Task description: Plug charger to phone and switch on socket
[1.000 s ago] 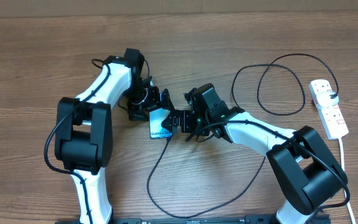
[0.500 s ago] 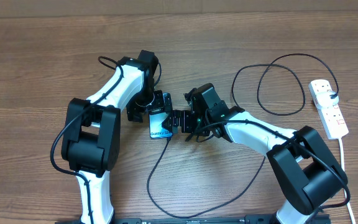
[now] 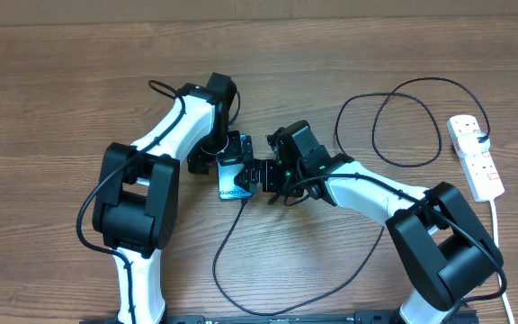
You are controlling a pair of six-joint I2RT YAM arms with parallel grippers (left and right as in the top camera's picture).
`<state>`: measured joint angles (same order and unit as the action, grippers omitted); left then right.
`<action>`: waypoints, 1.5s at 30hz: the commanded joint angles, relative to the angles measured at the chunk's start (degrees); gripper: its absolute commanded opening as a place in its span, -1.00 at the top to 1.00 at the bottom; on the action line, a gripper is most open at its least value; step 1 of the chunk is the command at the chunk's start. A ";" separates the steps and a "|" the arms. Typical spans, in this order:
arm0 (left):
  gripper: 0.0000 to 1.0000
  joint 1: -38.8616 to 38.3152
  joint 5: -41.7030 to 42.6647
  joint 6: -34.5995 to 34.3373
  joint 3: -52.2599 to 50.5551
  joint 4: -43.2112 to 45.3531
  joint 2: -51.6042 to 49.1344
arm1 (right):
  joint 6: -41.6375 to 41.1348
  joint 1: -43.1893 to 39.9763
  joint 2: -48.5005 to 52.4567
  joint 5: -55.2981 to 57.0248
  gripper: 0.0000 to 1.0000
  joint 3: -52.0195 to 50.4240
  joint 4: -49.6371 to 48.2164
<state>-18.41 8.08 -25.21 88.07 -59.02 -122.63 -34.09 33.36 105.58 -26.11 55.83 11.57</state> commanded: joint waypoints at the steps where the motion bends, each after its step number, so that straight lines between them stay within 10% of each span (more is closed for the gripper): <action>1: -1.00 -0.74 -3.02 -0.24 -1.81 1.40 -2.73 | -0.20 -0.39 0.15 1.86 -1.00 -0.35 1.07; 45: -0.99 0.55 5.07 2.64 2.51 1.44 -2.73 | -0.17 -0.39 0.15 1.90 -1.00 -0.35 1.14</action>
<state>-17.76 13.37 -23.77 91.07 -58.61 -123.92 -34.09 33.36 105.58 -26.11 55.83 11.62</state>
